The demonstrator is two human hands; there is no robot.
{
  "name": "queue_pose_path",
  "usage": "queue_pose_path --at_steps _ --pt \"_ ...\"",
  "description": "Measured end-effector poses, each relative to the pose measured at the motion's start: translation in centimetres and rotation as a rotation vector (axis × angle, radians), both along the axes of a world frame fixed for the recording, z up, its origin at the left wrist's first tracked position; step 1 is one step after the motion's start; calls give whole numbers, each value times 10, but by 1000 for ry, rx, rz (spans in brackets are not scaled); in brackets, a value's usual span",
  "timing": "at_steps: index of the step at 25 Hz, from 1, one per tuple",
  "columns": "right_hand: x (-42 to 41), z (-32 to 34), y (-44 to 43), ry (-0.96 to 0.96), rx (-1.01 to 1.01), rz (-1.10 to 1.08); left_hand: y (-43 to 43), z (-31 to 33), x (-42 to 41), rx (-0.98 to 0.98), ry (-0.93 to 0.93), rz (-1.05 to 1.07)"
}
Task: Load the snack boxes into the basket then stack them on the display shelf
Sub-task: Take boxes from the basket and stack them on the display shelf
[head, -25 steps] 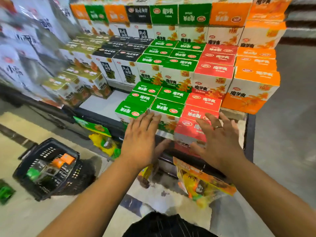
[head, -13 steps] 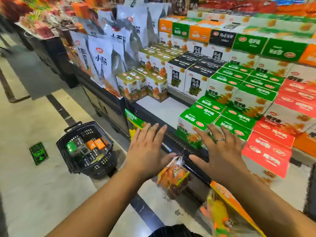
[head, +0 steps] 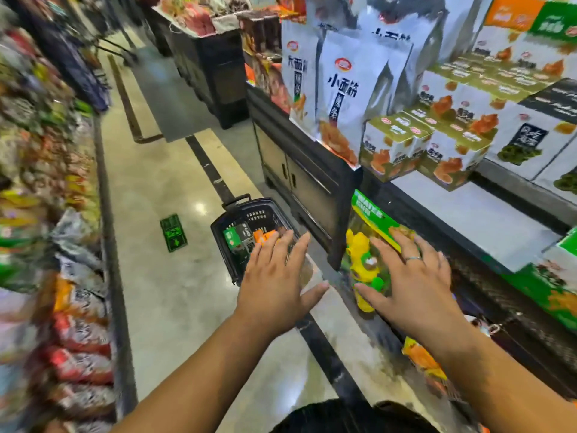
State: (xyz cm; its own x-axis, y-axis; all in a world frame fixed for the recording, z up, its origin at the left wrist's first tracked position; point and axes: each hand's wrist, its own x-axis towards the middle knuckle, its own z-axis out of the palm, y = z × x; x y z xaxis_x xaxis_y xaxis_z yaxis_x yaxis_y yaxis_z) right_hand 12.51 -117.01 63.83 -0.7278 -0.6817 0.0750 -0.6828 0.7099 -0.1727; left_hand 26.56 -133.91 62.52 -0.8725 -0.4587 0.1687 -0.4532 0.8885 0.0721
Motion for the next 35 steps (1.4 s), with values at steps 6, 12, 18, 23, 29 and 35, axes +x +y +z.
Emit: queue_pose_path --at_steps 6,12,18,23,29,35 --pt "-5 -27 -120 -104 50 185 -98 -20 30 76 1 184" --pt "-41 -61 -256 -179 51 350 -205 -51 15 100 -72 316" --pt "-106 -71 -379 -270 196 469 -303 -62 -30 141 -125 389" --pt "-132 -96 -450 -364 249 475 -379 -81 -56 201 -158 378" --pt "-133 -145 -529 -463 323 324 -496 -128 -85 288 -271 213" --pt "-114 -216 -604 -598 321 14 -612 -198 -113 351 -409 12"
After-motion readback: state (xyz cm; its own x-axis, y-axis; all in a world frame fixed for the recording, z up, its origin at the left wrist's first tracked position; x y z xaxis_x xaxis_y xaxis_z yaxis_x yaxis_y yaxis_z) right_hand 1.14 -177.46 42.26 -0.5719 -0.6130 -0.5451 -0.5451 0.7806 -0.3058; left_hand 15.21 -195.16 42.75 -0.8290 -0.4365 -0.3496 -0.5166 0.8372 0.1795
